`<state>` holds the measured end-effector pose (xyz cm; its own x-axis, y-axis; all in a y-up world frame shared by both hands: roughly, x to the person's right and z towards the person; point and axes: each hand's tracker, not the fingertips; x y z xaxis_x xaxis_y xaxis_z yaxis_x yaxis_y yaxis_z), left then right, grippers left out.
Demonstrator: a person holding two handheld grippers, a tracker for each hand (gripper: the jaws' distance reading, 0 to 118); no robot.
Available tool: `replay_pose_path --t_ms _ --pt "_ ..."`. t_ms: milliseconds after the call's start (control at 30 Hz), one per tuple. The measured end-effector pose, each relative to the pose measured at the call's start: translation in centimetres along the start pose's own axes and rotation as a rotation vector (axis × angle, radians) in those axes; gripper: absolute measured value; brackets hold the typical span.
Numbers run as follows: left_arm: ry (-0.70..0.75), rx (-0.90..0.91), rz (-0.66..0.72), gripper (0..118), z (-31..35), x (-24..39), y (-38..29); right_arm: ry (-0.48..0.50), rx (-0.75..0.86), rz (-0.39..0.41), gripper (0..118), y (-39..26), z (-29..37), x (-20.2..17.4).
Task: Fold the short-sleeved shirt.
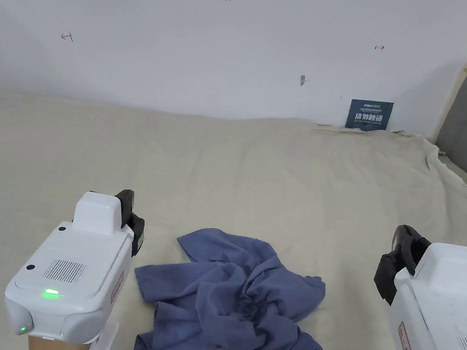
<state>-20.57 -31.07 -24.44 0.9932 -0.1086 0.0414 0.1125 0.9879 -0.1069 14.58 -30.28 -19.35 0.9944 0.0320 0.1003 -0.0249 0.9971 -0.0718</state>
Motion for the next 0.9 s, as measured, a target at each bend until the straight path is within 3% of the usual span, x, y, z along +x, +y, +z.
replay_pose_path --t_ms 267,500,700,800,900 --pt "-0.103 -0.377 0.081 0 -2.9 -0.2 -1.4 0.004 -0.014 0.005 1 -0.3 -0.1 -0.1" --pt "-0.16 -0.705 0.162 0 -5.4 0.3 -7.4 0.006 -0.034 0.006 1 -1.0 -0.4 -0.1" --pt "-0.159 -0.857 0.21 0 -6.3 0.8 -12.9 0.006 -0.067 0.005 1 -2.0 -0.9 0.0" --pt "-0.17 -0.928 0.201 5 -6.3 1.3 -14.8 0.008 -0.081 0.005 1 -2.5 -1.1 0.1" --pt "-0.169 -0.935 0.202 33 -6.2 1.8 -16.0 0.01 -0.093 0.005 1 -2.9 -1.3 0.1"
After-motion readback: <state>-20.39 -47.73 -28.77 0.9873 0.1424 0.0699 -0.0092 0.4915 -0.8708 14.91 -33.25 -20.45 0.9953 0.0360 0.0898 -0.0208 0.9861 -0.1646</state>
